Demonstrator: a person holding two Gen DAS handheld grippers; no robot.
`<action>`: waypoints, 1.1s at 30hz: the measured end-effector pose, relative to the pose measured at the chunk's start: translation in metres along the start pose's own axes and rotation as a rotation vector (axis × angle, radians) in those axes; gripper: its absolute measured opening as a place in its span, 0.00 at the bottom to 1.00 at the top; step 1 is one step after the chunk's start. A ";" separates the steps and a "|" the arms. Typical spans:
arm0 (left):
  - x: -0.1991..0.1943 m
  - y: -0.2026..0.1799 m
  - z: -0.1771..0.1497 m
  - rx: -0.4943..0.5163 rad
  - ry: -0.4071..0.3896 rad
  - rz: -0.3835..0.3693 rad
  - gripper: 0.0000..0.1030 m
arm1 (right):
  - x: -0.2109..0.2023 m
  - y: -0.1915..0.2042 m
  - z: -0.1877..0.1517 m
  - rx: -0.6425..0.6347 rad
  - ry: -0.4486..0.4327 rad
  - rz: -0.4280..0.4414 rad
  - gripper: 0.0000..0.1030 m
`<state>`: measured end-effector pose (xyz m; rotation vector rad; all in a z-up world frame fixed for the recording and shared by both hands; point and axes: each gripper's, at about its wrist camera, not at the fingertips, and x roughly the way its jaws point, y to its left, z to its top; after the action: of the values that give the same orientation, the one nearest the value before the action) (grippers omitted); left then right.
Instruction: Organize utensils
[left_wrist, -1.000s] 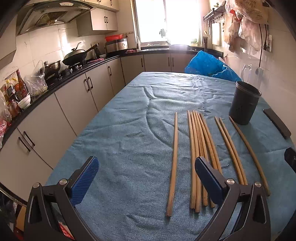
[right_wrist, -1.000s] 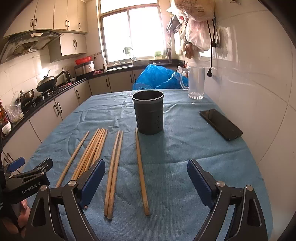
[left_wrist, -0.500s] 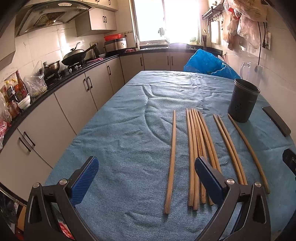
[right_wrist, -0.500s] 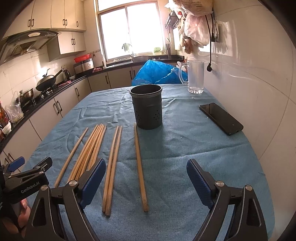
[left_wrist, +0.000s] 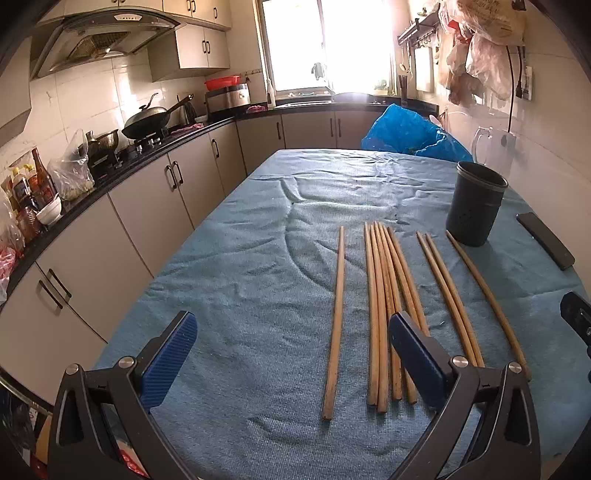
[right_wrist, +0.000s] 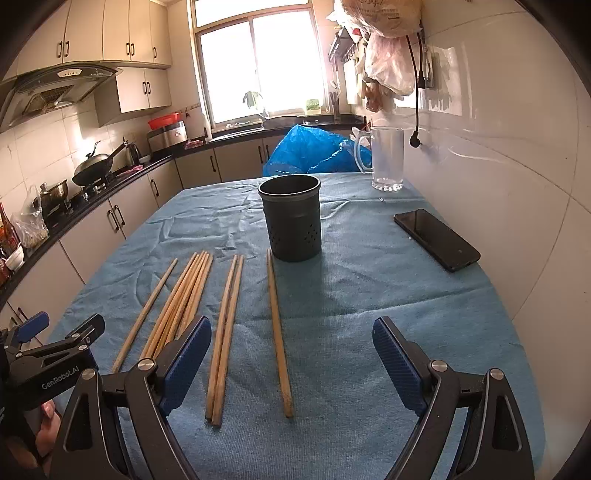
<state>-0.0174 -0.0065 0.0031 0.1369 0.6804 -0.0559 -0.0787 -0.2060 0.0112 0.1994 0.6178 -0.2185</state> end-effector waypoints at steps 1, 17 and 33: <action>0.000 0.000 0.001 0.008 0.006 0.005 1.00 | -0.001 0.001 0.000 0.000 -0.001 0.000 0.90; 0.039 0.025 0.020 -0.012 0.170 -0.105 1.00 | 0.032 -0.009 0.039 -0.044 0.122 0.125 0.74; 0.151 0.014 0.087 -0.052 0.456 -0.365 0.51 | 0.165 0.012 0.083 -0.035 0.386 0.153 0.32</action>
<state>0.1552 -0.0060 -0.0241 -0.0287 1.1562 -0.3654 0.1011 -0.2381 -0.0191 0.2566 0.9843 -0.0191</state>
